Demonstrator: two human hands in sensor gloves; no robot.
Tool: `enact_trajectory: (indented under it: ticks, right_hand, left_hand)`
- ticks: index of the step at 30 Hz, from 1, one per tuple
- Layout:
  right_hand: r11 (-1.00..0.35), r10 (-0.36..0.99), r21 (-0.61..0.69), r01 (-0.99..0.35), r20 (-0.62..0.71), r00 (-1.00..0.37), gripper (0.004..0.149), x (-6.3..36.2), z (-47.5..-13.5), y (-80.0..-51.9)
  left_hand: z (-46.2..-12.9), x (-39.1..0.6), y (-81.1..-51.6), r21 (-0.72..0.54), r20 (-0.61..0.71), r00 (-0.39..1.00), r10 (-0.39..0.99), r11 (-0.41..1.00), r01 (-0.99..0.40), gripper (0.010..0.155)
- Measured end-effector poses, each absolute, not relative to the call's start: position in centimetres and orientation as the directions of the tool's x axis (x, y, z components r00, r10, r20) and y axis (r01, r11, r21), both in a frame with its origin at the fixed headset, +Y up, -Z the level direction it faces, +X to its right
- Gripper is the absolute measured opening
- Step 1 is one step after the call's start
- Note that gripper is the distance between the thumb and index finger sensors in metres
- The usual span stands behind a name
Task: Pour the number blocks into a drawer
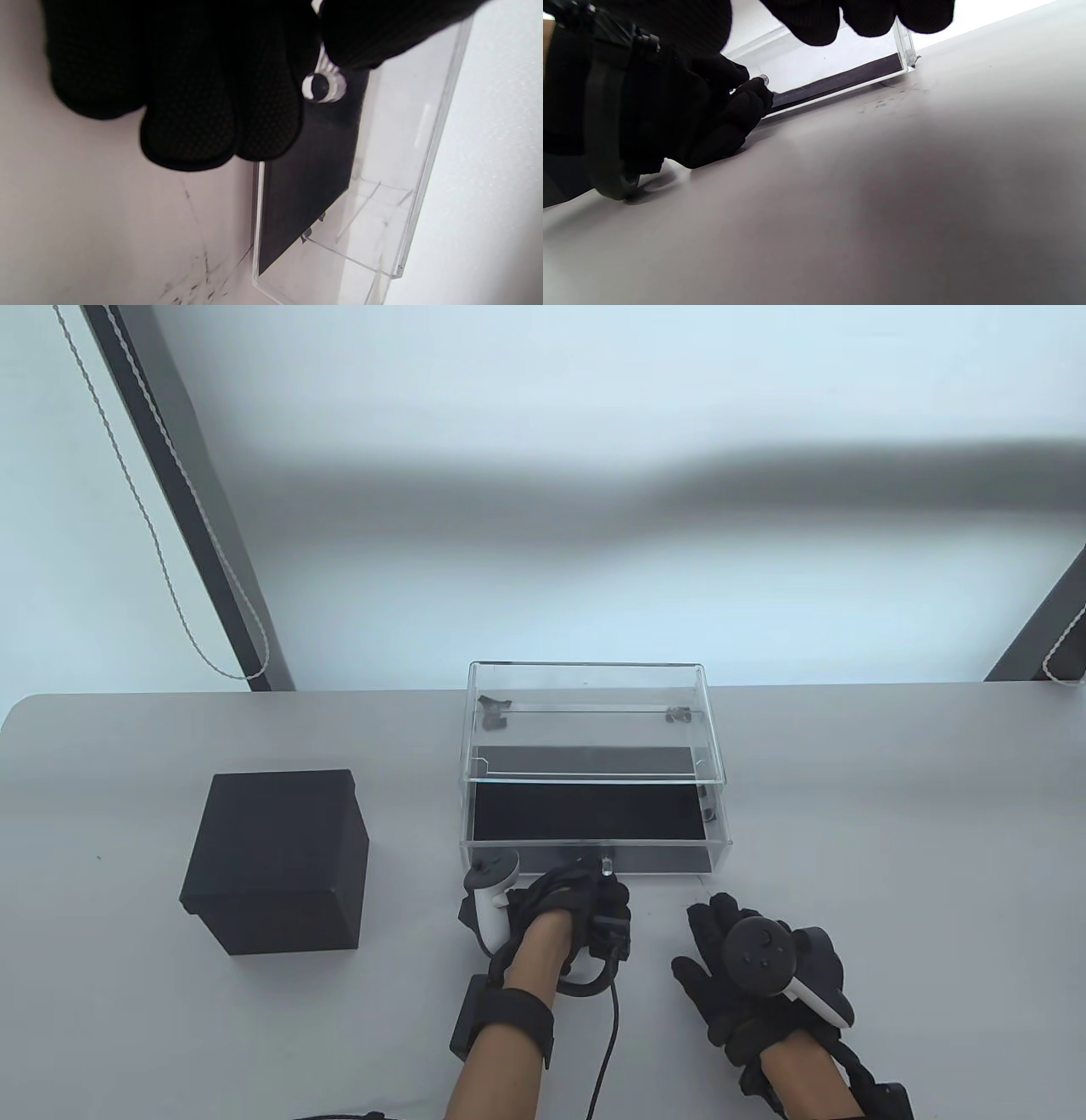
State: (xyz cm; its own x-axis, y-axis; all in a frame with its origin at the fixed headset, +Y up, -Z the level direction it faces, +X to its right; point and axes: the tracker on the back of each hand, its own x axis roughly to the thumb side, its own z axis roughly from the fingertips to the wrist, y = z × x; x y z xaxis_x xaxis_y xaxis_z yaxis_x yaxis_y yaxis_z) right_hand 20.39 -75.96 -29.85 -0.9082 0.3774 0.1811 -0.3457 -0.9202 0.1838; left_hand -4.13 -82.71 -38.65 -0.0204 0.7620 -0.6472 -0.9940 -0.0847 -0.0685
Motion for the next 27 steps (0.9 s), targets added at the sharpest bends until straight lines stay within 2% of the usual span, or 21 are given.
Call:
enact_trajectory:
  ticks: [12,27]
  right_hand:
    - [-0.897,0.438,0.173,-0.406,0.225,-0.87,0.075,20.1,-29.7,-75.6]
    - [-0.93,0.36,0.17,-0.326,0.246,-0.9,0.075,19.6,-29.5,-75.7]
  left_hand:
    - [-36.9,-4.0,-82.8,-0.063,-0.656,-0.018,0.754,-0.079,-0.995,0.057]
    - [-36.1,-4.0,-83.0,-0.032,-0.668,-0.042,0.743,-0.085,-0.996,0.058]
